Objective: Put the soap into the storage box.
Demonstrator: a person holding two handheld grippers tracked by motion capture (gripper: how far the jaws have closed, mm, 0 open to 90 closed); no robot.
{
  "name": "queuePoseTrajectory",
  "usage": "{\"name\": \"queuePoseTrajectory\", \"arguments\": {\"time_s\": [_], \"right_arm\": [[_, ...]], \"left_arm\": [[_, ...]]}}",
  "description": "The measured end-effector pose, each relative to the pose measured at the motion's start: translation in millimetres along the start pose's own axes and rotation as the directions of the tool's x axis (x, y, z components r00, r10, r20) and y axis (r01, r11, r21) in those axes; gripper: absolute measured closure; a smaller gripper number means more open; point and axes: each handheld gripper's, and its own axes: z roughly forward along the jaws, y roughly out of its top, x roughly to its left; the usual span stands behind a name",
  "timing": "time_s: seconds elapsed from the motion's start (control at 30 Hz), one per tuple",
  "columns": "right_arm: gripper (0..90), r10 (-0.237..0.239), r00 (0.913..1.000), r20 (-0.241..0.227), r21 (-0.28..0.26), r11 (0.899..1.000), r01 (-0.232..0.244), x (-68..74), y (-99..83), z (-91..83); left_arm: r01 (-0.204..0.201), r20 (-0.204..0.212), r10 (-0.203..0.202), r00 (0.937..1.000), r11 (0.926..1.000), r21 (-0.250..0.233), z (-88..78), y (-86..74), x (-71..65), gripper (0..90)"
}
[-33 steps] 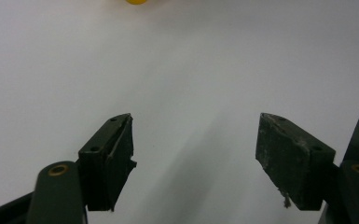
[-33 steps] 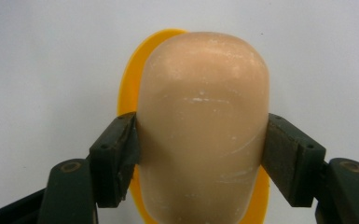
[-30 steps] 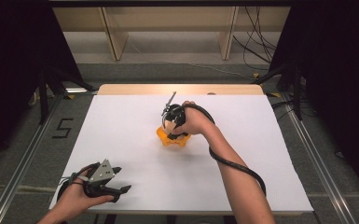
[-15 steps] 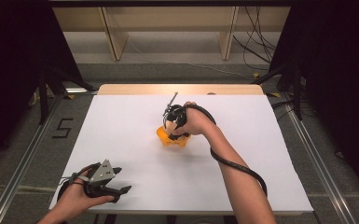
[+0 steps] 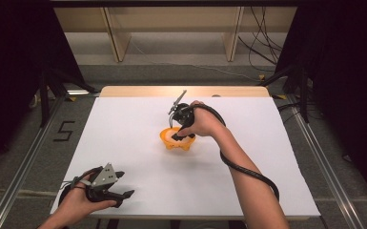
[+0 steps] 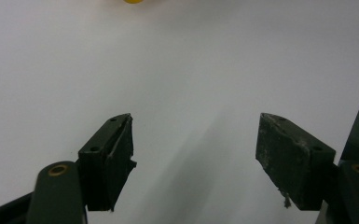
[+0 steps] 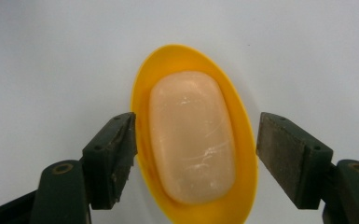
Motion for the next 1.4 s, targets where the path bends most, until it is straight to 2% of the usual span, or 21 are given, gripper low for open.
{"name": "queuePoseTrajectory", "arguments": {"time_s": [0.2, 0.27, 0.37, 0.43, 0.47, 0.53, 0.73, 0.87, 0.9, 0.97, 1.03, 1.1, 1.27, 1.3, 1.37, 1.4], "right_arm": [[29.7, 0.008, 0.9998, 0.017, -0.035, 0.999, -0.008, 7.6, -15.8, -16.1], [29.6, -0.003, 0.9998, 0.020, -0.040, 0.999, 0.003, 9.1, -23.3, -20.8], [30.3, 0.032, 0.9993, 0.021, -0.050, 0.998, -0.031, 12.1, -36.1, -27.2], [30.4, 0.044, 0.9987, 0.024, -0.054, 0.998, -0.043, 13.0, -45.3, -31.0], [30.5, 0.036, 0.9988, 0.032, -0.056, 0.998, -0.034, 12.7, -49.8, -33.0], [30.8, 0.059, 0.9977, 0.035, -0.059, 0.997, -0.057, 14.0, -59.1, -36.9], [31.0, 0.089, 0.9948, 0.049, -0.086, 0.993, -0.085, 15.7, -85.5, -47.5], [31.2, 0.144, 0.9890, 0.036, -0.101, 0.985, -0.139, 20.1, -103.0, -51.3], [31.4, 0.135, 0.9902, 0.038, -0.111, 0.985, -0.130, 19.9, -107.2, -51.0], [31.4, 0.165, 0.9856, 0.038, -0.113, 0.981, -0.160, 24.3, -115.5, -51.5], [31.5, 0.160, 0.9862, 0.043, -0.123, 0.980, -0.154, 25.0, -124.4, -51.2], [31.6, 0.189, 0.9815, 0.031, -0.120, 0.976, -0.184, 28.9, -133.6, -50.7], [31.9, 0.204, 0.9784, 0.034, -0.130, 0.972, -0.198, 33.8, -157.3, -47.2], [31.9, 0.233, 0.9721, 0.030, -0.139, 0.964, -0.226, 36.2, -161.7, -45.4], [32.3, 0.235, 0.9715, 0.035, -0.136, 0.964, -0.228, 37.3, -170.1, -45.5], [32.3, 0.252, 0.9671, 0.033, -0.158, 0.957, -0.244, 39.1, -174.3, -43.5]], "left_arm": [[0.004, 0.007, -0.004, 1.0000, 1.0000, 0.003, 0.4, 0.0, -0.3, 27.3], [0.015, 0.005, -0.015, 0.9999, 0.9999, 0.003, 0.8, -0.2, -1.2, 27.3], [0.007, 0.009, -0.007, 0.9999, 0.9999, 0.011, 1.4, -0.6, -0.5, 27.3], [0.008, 0.009, -0.008, 0.9999, 0.9999, 0.012, 1.6, -0.7, -0.4, 27.3], [0.010, 0.007, -0.010, 0.9999, 0.9999, 0.012, 1.8, -0.8, -0.5, 27.3], [0.012, 0.005, -0.012, 0.9999, 0.9999, 0.012, 2.1, -1.1, -0.6, 27.3], [0.007, -0.003, -0.007, 1.0000, 0.9999, 0.013, 2.2, -1.5, -0.6, 27.3], [0.003, 0.002, -0.003, 1.0000, 0.9999, 0.016, 2.7, -1.7, -0.3, 27.3], [0.003, 0.001, -0.003, 1.0000, 0.9999, 0.016, 2.9, -1.7, -0.2, 27.3], [0.017, 0.003, -0.017, 0.9999, 0.9998, 0.014, 3.4, -1.9, -0.6, 27.3], [0.013, 0.005, -0.013, 0.9999, 0.9998, 0.017, 3.3, -2.0, -0.2, 27.3], [0.013, -0.002, -0.013, 0.9999, 0.9997, 0.021, 3.5, -2.3, 0.2, 27.3], [0.016, 0.006, -0.017, 0.9998, 0.9994, 0.031, 3.9, -2.4, 0.6, 27.3], [0.017, 0.007, -0.017, 0.9998, 0.9994, 0.031, 4.0, -2.5, 0.6, 27.2], [0.019, 0.008, -0.019, 0.9998, 0.9993, 0.031, 4.5, -2.7, 0.5, 27.2], [0.015, -0.001, -0.015, 0.9999, 0.9996, 0.025, 4.8, -2.9, 0.5, 27.2]]}}
